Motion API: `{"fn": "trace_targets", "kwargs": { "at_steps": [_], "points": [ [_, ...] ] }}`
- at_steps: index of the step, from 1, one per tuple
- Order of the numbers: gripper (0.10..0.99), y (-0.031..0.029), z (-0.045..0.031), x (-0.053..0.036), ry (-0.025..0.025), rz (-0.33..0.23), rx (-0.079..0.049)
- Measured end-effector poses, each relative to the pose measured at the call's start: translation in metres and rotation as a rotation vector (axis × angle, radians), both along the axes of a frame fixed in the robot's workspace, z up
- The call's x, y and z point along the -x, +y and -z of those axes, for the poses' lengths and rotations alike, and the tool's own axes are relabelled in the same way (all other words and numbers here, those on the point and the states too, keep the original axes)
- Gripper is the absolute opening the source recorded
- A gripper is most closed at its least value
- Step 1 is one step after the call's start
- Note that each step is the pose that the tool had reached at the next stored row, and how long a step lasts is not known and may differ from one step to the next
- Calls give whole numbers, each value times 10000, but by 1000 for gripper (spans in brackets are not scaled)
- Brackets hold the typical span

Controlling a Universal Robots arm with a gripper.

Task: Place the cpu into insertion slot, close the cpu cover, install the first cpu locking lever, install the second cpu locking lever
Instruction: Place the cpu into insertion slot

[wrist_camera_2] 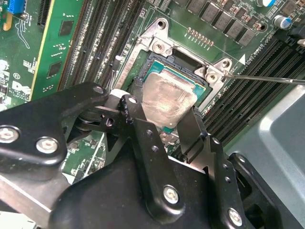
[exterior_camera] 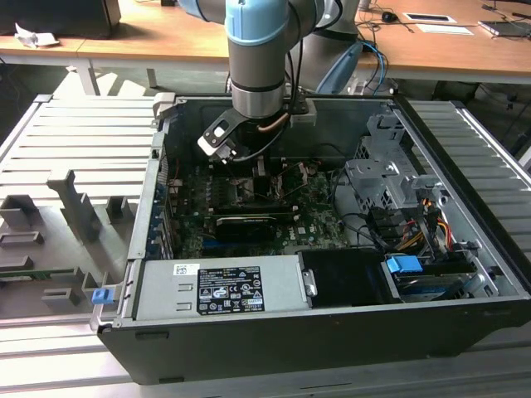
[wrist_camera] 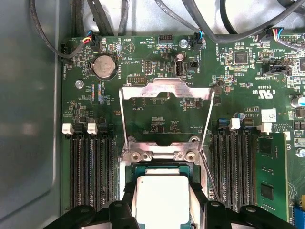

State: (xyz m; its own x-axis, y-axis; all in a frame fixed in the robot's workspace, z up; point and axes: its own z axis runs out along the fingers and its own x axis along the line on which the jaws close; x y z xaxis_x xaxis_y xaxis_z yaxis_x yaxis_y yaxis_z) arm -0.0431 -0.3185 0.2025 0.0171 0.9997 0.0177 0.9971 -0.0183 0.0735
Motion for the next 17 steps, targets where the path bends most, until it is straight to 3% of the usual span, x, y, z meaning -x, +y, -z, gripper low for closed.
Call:
{"fn": "trace_targets", "kwargs": {
  "at_steps": [6, 10, 13, 14, 17],
  "points": [
    [604, 0, 0, 0, 0, 0, 0],
    [592, 0, -72, 0, 0, 0, 0],
    [400, 0, -97, 0, 2, -1, 13],
    [400, 0, -104, 0, 2, -1, 17],
    [220, 0, -122, 0, 2, 0, 24]
  ]
}}
